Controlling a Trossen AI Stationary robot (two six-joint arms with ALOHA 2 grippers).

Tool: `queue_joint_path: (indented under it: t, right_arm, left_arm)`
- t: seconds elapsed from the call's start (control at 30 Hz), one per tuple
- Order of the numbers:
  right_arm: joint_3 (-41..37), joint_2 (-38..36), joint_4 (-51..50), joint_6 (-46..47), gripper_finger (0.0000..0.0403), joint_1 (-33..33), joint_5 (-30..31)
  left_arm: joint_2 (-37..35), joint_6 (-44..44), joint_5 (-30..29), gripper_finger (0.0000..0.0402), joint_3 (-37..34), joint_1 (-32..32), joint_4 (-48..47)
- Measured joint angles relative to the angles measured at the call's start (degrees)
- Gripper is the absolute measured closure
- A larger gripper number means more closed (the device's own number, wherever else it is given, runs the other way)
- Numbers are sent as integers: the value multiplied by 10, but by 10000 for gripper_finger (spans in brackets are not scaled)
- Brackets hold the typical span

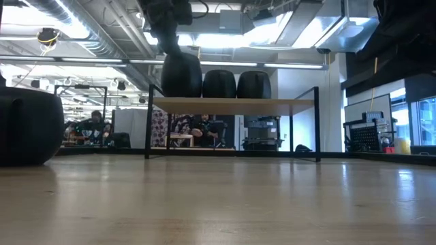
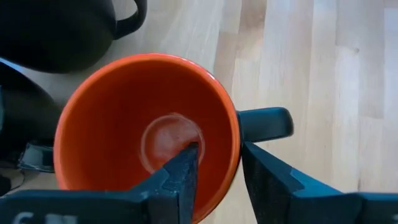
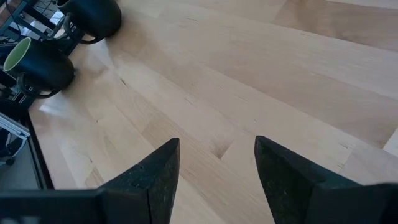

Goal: Place coffee mugs
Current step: Put the orange mug on the shelf

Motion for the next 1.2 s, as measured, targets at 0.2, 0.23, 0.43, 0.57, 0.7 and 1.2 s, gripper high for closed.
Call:
queue_joint_path:
  t: [0.2,0.23,0.43,0.57,0.7,1.2]
  right_arm:
    - [0,0,7,0,210,0,0]
    - [0,0,9,-1,210,0,0]
    - [0,0,32,-27,210,0,0]
    - [0,0,33,-28,210,0,0]
    - [0,0,33,-29,210,0,0]
    - [0,0,32,-30,210,0,0]
  left_arm:
    - [0,0,-41,280,0,0,-8]
    - [0,0,-50,280,0,0,-8]
    - [0,-5,-57,280,-1,0,-12]
    - [0,-5,-57,280,-1,-3,-17]
    - [0,-5,-56,280,-1,-3,-18]
    - [1,-13,-57,280,24,-3,-24]
